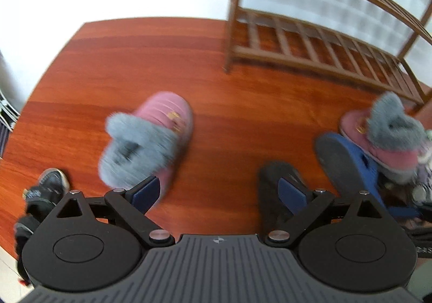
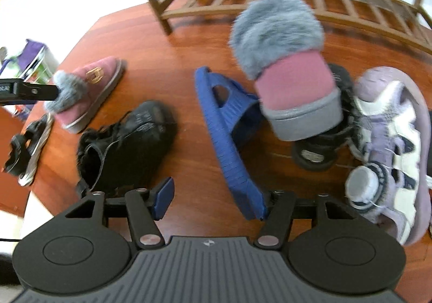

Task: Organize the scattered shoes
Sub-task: 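Grasp the black lace-up shoe with the left tool and lift it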

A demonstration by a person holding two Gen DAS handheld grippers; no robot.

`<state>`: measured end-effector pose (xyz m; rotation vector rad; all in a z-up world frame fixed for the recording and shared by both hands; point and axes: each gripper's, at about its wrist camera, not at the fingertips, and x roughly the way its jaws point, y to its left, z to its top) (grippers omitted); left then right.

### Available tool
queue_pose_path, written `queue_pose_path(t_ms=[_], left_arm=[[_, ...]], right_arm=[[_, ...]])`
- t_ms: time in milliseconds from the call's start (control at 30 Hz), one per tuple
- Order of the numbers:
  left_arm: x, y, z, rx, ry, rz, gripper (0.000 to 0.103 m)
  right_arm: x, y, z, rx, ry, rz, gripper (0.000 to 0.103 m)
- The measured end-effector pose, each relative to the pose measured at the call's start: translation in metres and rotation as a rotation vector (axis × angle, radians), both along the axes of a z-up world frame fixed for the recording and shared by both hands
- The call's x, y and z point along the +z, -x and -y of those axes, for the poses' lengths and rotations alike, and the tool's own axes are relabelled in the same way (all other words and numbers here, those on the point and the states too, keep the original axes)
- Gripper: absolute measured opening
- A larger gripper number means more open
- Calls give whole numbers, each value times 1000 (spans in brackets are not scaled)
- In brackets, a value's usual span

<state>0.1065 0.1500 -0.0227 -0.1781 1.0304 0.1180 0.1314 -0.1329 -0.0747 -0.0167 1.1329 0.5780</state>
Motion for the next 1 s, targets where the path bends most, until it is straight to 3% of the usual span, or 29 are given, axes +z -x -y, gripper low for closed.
queue_pose_path(t_ms=[333, 800, 867, 967, 1000], left_arm=[[-15, 12, 58, -76, 60, -50, 95], [-59, -9, 80, -65, 17, -115, 95], [-68, -10, 79, -55, 12, -117, 93], [-76, -11, 76, -39, 20, -122, 71], [-78, -11, 75, -32, 30, -122, 70]], right_arm=[[7, -5, 11, 70, -45, -23, 66], [16, -14, 31, 129, -73, -31, 66], [16, -14, 30, 126, -71, -30, 66], [16, -14, 28, 123, -69, -28, 66], [16, -14, 27, 121, -68, -28, 66]])
